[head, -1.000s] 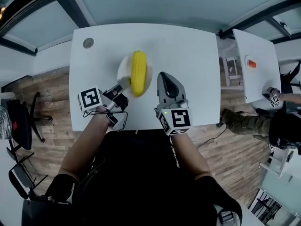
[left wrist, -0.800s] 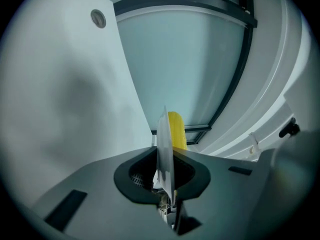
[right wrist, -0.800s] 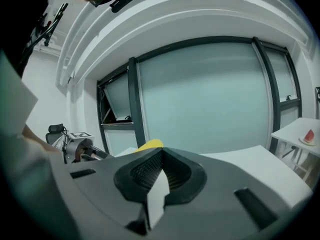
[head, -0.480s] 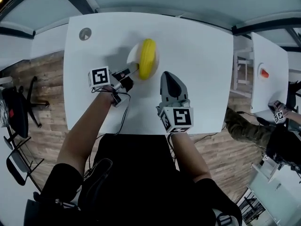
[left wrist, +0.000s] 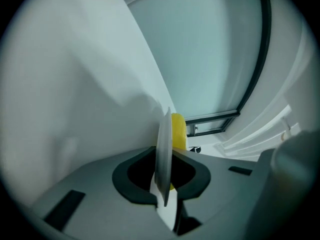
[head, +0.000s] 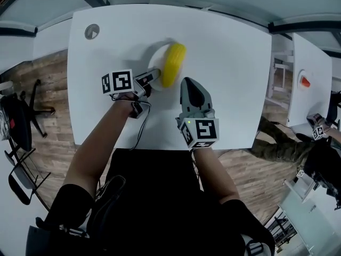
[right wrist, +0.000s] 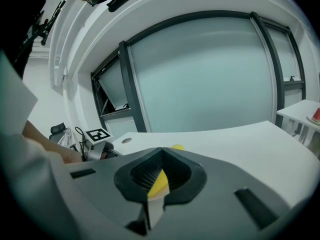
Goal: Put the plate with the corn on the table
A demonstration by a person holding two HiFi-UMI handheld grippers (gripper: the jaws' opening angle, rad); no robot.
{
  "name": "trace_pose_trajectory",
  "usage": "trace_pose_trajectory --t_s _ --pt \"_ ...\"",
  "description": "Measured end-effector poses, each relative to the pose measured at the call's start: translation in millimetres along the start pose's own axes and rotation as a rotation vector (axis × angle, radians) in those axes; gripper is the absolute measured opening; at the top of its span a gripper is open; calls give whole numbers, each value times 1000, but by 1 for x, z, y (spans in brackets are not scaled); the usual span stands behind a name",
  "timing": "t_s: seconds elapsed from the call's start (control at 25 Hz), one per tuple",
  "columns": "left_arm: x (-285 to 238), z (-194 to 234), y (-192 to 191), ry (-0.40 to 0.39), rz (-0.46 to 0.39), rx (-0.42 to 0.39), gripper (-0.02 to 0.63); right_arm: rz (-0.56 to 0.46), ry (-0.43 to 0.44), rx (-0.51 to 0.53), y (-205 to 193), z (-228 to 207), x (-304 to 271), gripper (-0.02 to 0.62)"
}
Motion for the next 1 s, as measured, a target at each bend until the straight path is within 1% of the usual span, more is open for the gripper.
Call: trace_pose_trajectory --t_s 0.16,0.24,0.36,0.4,0.48,0.52,0.56,0.64,0.68,0.72,0.76,0.8,0.92,1.0 --pt "4 7 1 169 -5 -87 36 0 7 -1 1 5 3 3" --pt "8 6 3 263 -26 -147 89 -3 9 7 3 7 5 3" --pt "17 5 13 418 -67 -296 189 -10 9 5 7 9 7 3" --pt "20 6 16 471 -77 -356 208 -13 9 5 8 11 8 3" --pt "29 11 20 561 -96 -481 213 -18 11 9 10 15 11 3" --pt "35 11 20 586 -112 -542 213 -22 14 11 12 18 12 3" --pt "41 7 20 595 -134 -601 212 -28 16 14 14 21 15 3" --pt "55 -14 18 579 -200 -734 209 -50 15 24 23 26 20 3" --pt "63 -31 16 569 -244 -811 175 -62 13 29 27 30 24 3" --pt "73 -49 12 558 -295 -886 97 -73 12 36 30 35 30 3" --pt "83 -67 7 539 -345 -953 34 -82 12 44 33 41 36 3" --pt "91 -86 1 508 -387 -1007 7 -93 11 55 36 47 41 3" --pt "112 -139 -17 381 -477 -1122 5 -161 11 72 52 65 59 3" --pt "124 -171 -32 305 -525 -1177 5 -212 16 92 64 76 73 3"
Point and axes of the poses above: the fingertips, and each gripper's own axes: x backward along the fingers, z to its left, y out of its top, the point moved 2 cm from there along x, backward along the fingers, and after that the axes turned 2 degrees about z, right-handed, at the moved point
